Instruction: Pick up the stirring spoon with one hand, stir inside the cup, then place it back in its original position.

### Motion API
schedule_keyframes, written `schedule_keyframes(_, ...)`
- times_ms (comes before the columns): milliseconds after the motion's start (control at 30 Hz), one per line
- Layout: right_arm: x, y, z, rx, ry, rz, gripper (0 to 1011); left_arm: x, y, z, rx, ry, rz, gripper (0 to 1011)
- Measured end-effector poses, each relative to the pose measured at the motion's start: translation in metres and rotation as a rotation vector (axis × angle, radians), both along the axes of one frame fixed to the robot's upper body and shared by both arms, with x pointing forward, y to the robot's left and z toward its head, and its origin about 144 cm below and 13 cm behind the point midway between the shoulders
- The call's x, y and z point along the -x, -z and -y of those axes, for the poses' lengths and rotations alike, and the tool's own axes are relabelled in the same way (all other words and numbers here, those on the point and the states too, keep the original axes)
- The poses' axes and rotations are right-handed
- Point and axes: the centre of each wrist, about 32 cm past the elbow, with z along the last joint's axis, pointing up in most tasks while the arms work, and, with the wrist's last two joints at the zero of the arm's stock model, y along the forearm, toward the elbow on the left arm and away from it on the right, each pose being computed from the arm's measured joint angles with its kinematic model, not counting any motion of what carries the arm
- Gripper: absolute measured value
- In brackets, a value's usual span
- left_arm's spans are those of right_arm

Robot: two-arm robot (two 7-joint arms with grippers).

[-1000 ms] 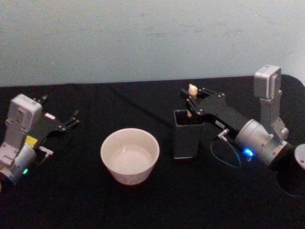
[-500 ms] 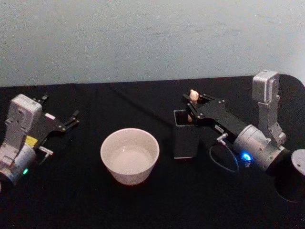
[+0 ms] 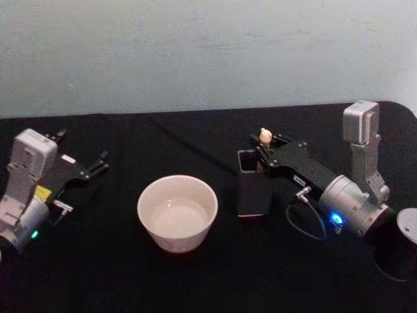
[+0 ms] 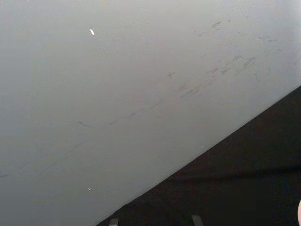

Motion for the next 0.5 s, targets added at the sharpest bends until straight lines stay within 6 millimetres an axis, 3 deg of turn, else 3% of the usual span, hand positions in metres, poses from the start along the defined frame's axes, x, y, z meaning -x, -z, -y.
schedule_keyframes(500, 0.0016, 0.001, -0.001, 0.014, 0.003, -0.004, 210, 0.0, 0.0, 0.0, 0.0, 0.0, 0.0, 1001)
